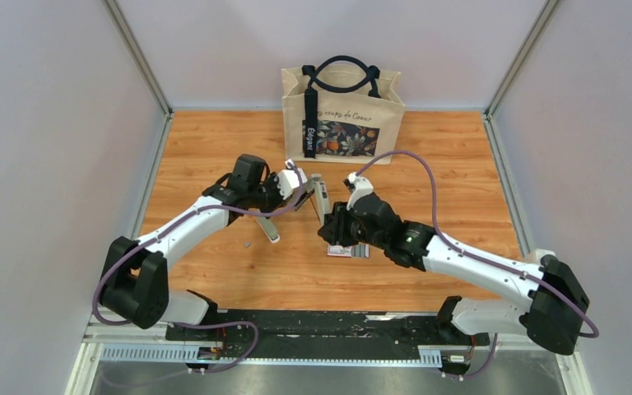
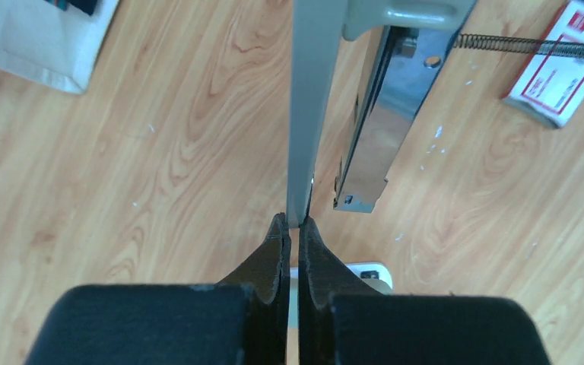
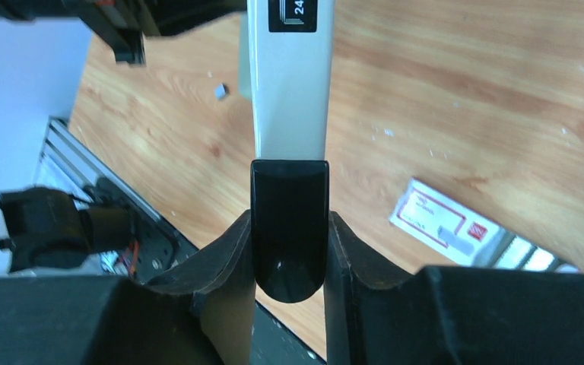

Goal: Unload the staples from the stapler

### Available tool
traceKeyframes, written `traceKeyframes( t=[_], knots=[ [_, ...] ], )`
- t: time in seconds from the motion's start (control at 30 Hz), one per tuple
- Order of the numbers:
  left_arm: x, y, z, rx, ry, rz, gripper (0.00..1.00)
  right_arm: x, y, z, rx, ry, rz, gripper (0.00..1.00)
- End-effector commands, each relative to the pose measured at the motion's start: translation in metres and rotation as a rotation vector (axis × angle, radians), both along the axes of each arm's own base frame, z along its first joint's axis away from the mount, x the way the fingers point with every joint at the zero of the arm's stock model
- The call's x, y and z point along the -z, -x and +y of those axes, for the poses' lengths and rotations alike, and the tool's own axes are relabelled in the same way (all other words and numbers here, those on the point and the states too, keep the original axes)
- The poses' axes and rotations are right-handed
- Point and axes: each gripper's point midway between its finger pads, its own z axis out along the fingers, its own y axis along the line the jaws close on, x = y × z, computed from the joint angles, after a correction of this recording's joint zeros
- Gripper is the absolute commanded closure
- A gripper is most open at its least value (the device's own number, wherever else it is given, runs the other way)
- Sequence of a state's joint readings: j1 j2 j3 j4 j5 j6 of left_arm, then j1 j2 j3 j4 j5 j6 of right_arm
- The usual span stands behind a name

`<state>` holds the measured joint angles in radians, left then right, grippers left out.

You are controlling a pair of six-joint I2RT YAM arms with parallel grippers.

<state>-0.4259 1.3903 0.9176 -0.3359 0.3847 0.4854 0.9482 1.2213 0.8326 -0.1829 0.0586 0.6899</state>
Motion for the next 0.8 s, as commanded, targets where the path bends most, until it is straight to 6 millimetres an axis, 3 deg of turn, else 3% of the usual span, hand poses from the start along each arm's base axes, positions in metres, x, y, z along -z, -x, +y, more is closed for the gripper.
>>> traceKeyframes(
  t=[0.0,0.23,0.43,0.57,0.67,0.73,0.77],
  knots=[
    [-0.026,-0.038,0.017,0.010,-0.164,-0.326,1.00,0.013,0.029,-0.018,-0.086,0.083,-0.031,1.00],
    [-0.014,-0.042,0.023,0.038,-0.289,-0.432,1.00,0.039,0.064,-0.020,-0.136,0.198,-0.022,1.00],
    [-0.009,-0.037,0.017,0.066,-0.334,-0.477,1.00,0.052,0.076,-0.020,-0.124,0.245,-0.034,1.00],
    [-0.008,-0.026,0.007,0.081,-0.286,-0.420,1.00,0.041,0.068,-0.015,-0.092,0.222,-0.065,1.00],
    [-0.012,-0.014,-0.001,0.088,-0.216,-0.357,1.00,0.019,0.054,-0.007,-0.067,0.211,-0.136,1.00],
    [-0.021,-0.005,-0.010,0.087,-0.147,-0.303,1.00,-0.007,0.037,-0.003,-0.018,0.204,-0.208,1.00],
    [-0.018,0.012,-0.016,0.136,-0.107,-0.232,1.00,-0.011,0.030,-0.001,-0.005,0.213,-0.224,1.00]
  ],
)
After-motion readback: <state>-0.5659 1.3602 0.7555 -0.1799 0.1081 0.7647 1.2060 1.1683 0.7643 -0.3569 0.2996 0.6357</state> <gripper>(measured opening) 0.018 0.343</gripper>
